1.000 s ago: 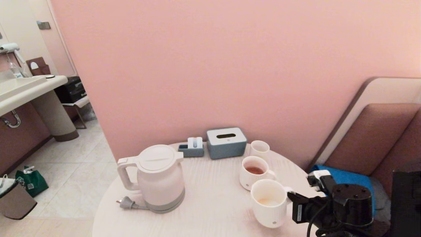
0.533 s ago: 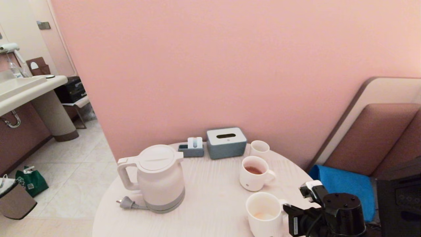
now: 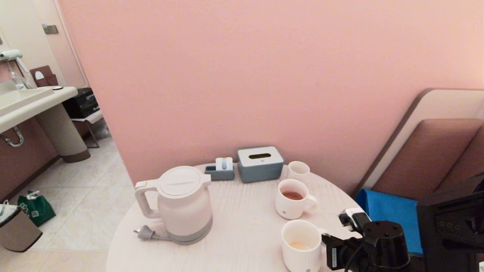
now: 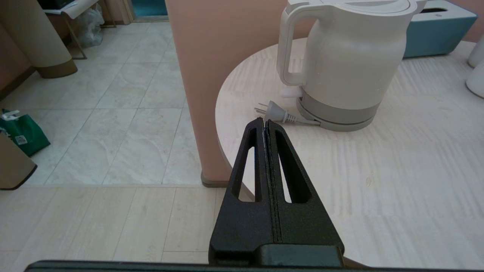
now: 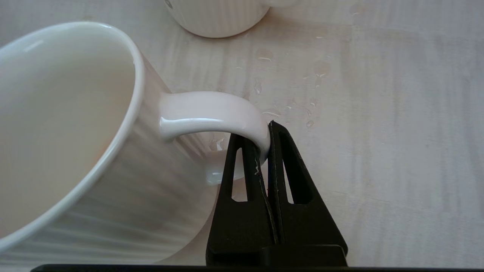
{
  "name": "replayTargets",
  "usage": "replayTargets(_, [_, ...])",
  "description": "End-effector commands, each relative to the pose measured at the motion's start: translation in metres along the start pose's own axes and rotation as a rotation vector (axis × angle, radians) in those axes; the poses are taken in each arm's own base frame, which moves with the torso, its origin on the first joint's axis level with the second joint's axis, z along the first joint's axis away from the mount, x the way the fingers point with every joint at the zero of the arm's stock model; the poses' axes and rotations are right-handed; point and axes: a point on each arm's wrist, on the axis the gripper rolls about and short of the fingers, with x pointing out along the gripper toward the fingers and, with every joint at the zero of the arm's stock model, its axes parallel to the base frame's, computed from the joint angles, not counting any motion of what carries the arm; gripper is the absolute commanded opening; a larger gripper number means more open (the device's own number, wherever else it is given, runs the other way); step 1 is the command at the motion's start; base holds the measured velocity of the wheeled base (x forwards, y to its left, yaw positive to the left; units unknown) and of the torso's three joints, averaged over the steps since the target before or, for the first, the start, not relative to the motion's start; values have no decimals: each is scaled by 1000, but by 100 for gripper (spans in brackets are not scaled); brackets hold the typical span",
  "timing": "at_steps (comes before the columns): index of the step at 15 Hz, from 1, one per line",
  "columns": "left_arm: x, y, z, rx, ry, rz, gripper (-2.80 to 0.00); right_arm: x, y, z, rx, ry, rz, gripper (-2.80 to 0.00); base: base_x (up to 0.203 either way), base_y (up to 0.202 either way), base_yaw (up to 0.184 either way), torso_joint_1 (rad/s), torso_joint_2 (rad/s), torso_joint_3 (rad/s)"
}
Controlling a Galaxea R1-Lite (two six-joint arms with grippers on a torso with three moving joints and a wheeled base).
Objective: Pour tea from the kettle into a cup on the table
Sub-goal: Put the cup down on the table
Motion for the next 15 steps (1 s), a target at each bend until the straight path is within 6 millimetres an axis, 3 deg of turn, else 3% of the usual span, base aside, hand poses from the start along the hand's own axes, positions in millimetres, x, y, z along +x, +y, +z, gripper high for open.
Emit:
replayTargets(1, [0, 0, 0, -1, 1, 1, -280, 3, 0, 1, -1, -21, -5, -280, 0, 0, 0, 0, 0, 0])
replayTargets(4, [0, 0, 0, -1, 1, 0, -280, 0, -4, -1, -88, -15, -48, -280, 0, 0, 0, 0, 0, 0])
replayTargets(10, [0, 0, 0, -1, 1, 1, -280, 5, -6, -1, -102, -18, -81, -280, 0, 0, 0, 0, 0, 0])
replayTargets(11, [0, 0, 0, -1, 1, 1, -280, 5, -6, -1, -107, -17, -84, 0, 0, 0, 0, 0, 0, 0])
replayTargets(15, [0, 0, 0, -1, 1, 1, -280, 5, -6, -2, -114, -11, -85, 0, 0, 0, 0, 0, 0, 0])
